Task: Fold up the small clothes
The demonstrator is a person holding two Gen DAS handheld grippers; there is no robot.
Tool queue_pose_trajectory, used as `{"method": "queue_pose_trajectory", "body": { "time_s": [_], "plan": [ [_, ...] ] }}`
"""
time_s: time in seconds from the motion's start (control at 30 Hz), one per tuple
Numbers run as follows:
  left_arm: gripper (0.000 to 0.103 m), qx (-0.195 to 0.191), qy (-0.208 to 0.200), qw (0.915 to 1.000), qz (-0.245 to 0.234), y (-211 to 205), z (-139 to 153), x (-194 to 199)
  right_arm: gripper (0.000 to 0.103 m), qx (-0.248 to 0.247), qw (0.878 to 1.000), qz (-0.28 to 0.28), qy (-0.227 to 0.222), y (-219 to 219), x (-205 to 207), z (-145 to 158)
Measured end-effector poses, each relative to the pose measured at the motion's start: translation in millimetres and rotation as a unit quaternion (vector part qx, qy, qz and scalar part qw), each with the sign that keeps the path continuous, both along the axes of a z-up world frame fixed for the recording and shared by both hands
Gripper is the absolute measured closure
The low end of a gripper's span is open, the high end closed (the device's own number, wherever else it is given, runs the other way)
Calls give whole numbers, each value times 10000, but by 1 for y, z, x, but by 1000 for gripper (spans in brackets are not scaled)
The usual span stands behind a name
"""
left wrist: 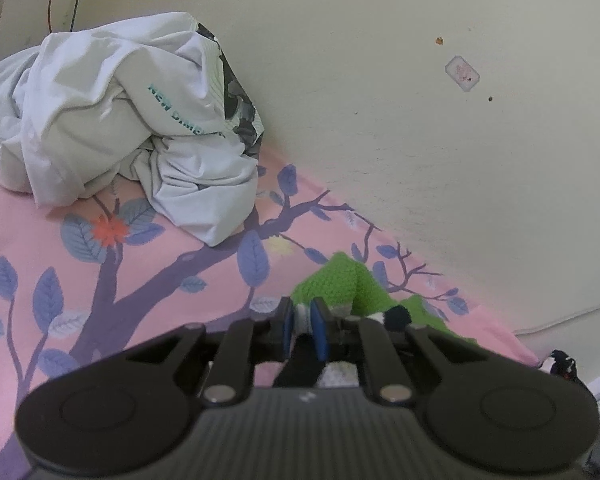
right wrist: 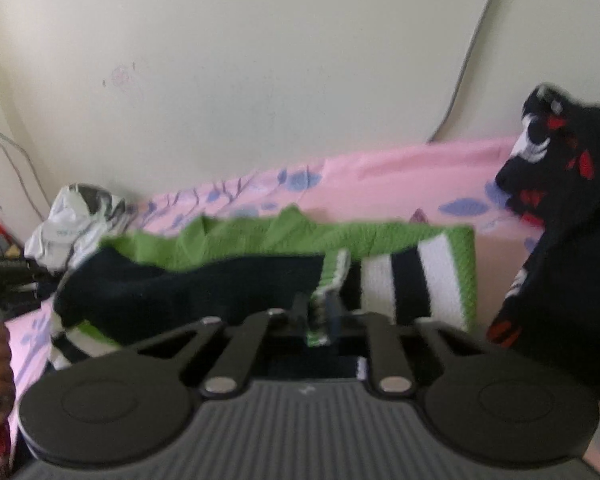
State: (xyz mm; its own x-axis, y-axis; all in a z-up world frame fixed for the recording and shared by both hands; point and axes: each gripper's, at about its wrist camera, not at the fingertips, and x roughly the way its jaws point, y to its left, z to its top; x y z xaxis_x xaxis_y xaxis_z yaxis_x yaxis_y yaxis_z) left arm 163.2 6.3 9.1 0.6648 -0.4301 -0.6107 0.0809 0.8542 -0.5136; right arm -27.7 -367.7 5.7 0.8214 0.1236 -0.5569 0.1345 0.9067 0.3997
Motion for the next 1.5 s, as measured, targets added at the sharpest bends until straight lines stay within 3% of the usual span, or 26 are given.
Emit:
{"method": "queue_pose_trajectory", "body": {
  "time_s": [0.1, 0.2, 0.27, 0.3, 0.4, 0.43, 0.5, 0.53, 0.6, 0.73, 0.8, 0.87, 0.93, 1.03, 1.2, 1.27, 1.37, 1.5],
  "plan": [
    [93, 17, -51, 10000, 49, 2, 3, 0, 100, 15, 9983, -423, -398, -10, -24, 18],
    [93, 103, 7, 9999, 45, -2, 0, 1, 99, -509, 9939, -969, -139, -13, -26, 7],
    [90, 82, -1, 10000, -41, -4, 0, 0, 90, -481, 9951, -862, 42, -12, -22, -7],
    [82, 90, -73, 9999, -107, -5, 2, -1, 83, -392, 9960, -797, 93, -11, -22, -11],
    [35, 217, -434, 9981, -375, -17, 10, -10, 54, -333, 9959, -842, -87, -8, -27, -16],
    [35, 332, -535, 9968, -496, -23, 11, -12, 37, -338, 9951, -913, -176, -8, -29, -17],
    [42, 678, -572, 9941, -620, -38, 7, -14, 35, -310, 9947, -920, -330, -9, -34, -18],
    [64, 896, -516, 9925, -659, -46, 2, -12, 35, -279, 9950, -886, -353, -9, -35, -20],
    [93, 1108, -256, 9908, -737, -54, -11, -5, 36, -221, 9956, -845, -354, -10, -35, -22],
    [94, 1459, -421, 9880, -282, -48, -8, -5, 39, -170, 9944, -869, -573, -11, -41, -18],
    [94, 1291, -346, 9907, -270, -40, -9, -2, 39, -246, 9945, -773, -656, -8, -42, -14],
    [94, 1427, -284, 9888, -339, -44, -15, 0, 41, -420, 9963, -618, -423, -1, -35, -17],
    [92, 1703, -408, 9840, -334, -52, -17, -2, 43, -516, 9968, -579, 190, 0, -18, -25],
    [86, 1962, -516, 9789, -228, -58, -19, -2, 43, -532, 9964, -626, 219, -1, -15, -25],
    [79, 1680, -464, 9847, -12, -47, -16, 0, 43, -823, 9942, -630, 285, 8, -13, -25],
    [75, 1462, -688, 9867, 179, -38, -10, -7, 43, -848, 9939, -637, 288, 8, -13, -25],
    [63, 1362, -1360, 9806, 381, -34, 6, -26, 43, -908, 9933, -643, 302, 9, -13, -24],
    [61, 1436, -1906, 9711, 25, -49, 16, -44, 43, -943, 9930, -638, 314, 9, -12, -24]
  ]
}}
